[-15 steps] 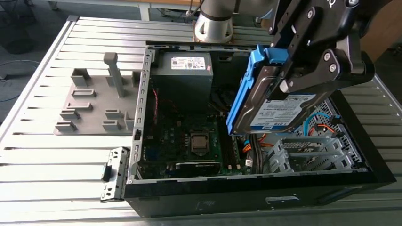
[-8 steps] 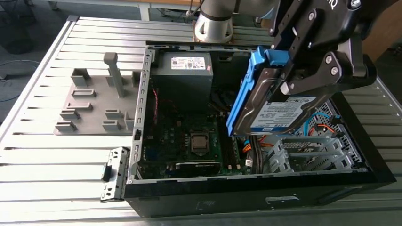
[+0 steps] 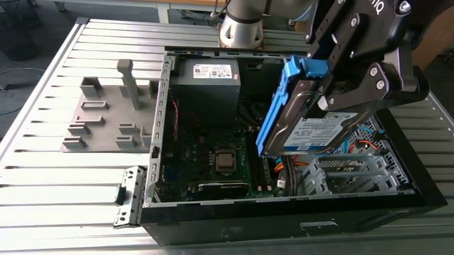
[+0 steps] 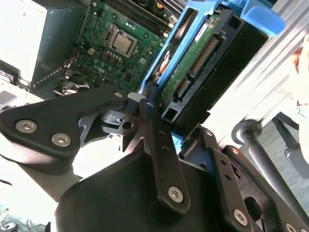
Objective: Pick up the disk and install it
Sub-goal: 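Pick up the disk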
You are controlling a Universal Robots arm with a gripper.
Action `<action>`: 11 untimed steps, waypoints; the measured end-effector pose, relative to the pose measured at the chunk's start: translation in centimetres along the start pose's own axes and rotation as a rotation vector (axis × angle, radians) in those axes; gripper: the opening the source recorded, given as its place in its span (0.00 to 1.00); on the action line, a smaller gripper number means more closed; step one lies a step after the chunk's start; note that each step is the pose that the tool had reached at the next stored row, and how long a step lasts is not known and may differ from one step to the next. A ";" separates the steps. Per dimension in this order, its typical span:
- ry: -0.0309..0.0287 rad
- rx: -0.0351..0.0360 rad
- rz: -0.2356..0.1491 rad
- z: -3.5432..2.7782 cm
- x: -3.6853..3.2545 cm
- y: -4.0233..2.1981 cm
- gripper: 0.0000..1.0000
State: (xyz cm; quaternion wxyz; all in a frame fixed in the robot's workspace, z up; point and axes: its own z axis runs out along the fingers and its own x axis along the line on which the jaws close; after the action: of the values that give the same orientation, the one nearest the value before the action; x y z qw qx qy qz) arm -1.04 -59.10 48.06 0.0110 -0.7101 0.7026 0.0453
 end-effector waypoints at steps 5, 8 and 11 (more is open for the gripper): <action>-0.0001 0.0000 0.000 0.00 0.24 -0.01 0.36; 0.0001 0.0000 0.000 -0.02 0.42 -0.01 0.36; 0.0000 0.0000 0.000 -0.03 0.55 -0.01 0.36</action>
State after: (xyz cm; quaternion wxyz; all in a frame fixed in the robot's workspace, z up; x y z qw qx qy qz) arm -1.02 -59.66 48.04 0.0109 -0.7101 0.7026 0.0453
